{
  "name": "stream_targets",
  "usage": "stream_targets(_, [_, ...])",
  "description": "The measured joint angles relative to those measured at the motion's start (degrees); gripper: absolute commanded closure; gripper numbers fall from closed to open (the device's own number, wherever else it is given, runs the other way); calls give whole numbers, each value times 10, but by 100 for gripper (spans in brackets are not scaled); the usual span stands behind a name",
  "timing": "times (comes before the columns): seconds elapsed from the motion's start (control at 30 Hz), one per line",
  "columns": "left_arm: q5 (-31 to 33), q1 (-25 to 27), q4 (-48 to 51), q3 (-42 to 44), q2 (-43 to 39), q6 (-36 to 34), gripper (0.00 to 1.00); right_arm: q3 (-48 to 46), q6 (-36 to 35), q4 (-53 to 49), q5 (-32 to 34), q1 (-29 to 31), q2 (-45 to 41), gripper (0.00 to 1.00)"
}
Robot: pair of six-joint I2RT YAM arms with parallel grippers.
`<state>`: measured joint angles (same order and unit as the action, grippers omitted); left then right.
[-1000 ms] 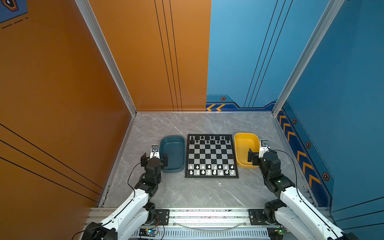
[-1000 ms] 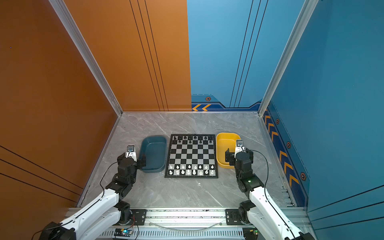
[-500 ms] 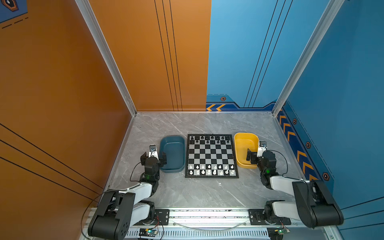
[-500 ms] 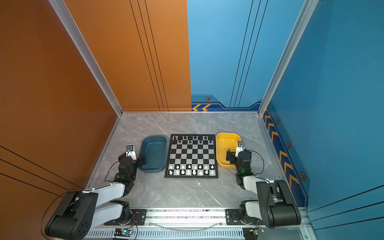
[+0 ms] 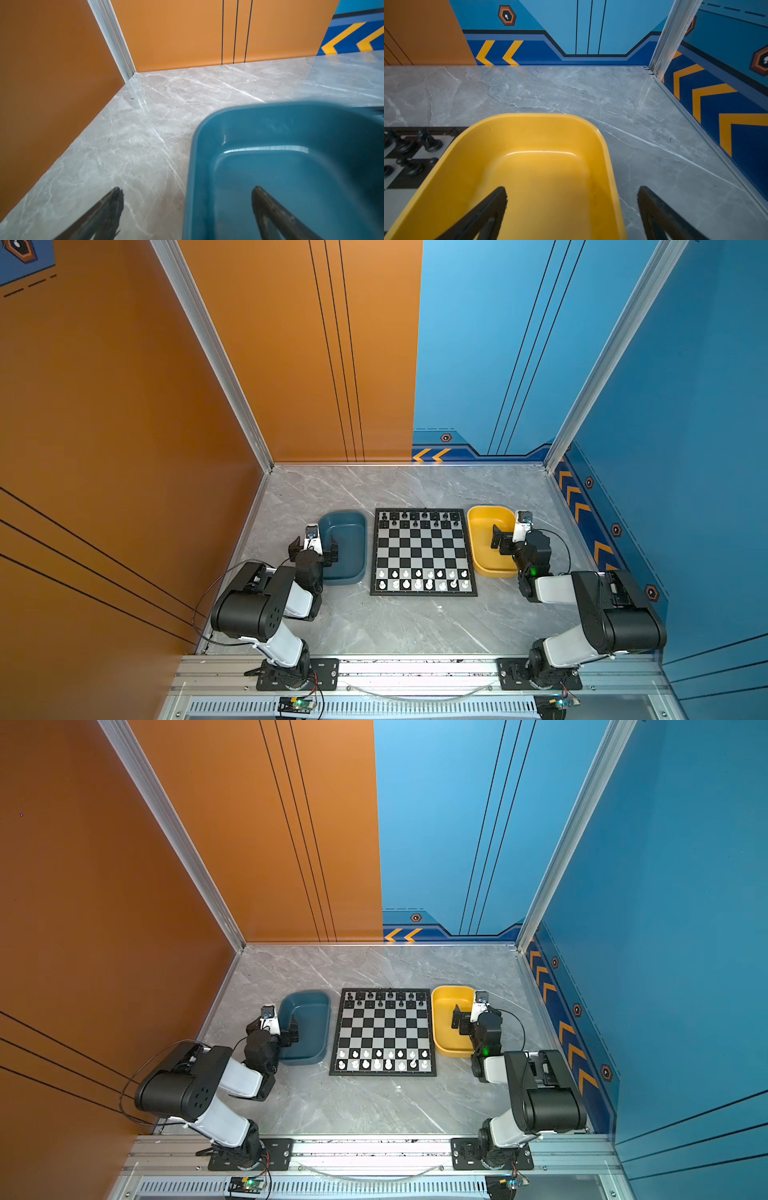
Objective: Set up the chess pieces on the board
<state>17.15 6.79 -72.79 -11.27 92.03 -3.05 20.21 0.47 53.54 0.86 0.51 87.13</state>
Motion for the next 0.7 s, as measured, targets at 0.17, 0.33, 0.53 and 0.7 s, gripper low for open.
stream_targets(0.17, [-11,-7,86,-67,-12,0,2,5,8,-13,-9,-5,0,0])
stream_targets(0.33, [-12,-21,136,-90,-17,8,2,5,11,-22,33,11,0,0])
stream_targets(0.53, [-12,-22,167,-90,-17,11,2,5,12,-23,69,23,0,0])
stream_targets(0.7, [-12,-23,170,-90,-17,14,2,7,15,-29,70,18,0,0])
